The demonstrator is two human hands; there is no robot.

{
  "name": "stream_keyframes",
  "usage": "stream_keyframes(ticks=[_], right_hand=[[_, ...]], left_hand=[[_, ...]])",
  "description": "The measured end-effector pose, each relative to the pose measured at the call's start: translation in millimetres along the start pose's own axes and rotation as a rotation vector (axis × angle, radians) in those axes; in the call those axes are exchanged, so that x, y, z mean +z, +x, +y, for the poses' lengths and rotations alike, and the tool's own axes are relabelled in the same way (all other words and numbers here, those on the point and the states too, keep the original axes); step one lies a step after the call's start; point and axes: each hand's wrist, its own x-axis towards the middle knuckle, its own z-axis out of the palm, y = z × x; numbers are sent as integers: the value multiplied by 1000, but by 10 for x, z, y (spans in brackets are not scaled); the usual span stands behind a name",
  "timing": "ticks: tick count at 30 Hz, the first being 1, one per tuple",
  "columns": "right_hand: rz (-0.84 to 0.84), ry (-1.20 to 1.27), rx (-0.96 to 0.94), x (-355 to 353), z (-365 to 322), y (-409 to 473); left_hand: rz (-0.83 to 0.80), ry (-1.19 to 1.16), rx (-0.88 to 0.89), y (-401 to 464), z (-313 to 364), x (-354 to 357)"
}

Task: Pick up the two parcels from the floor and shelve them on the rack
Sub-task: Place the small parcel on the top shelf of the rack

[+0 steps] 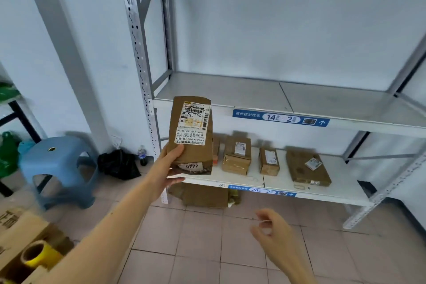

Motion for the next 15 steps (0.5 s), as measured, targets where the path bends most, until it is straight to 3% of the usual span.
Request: stream_keyframes(ticks=[7, 15], right_hand=[[18, 9, -121, -216, -536, 1491], [46, -21, -399, -574, -1996, 3200]], left_hand=[[-12, -33, 82, 1031, 479, 97], [100, -104, 172, 1882, 1040, -327]])
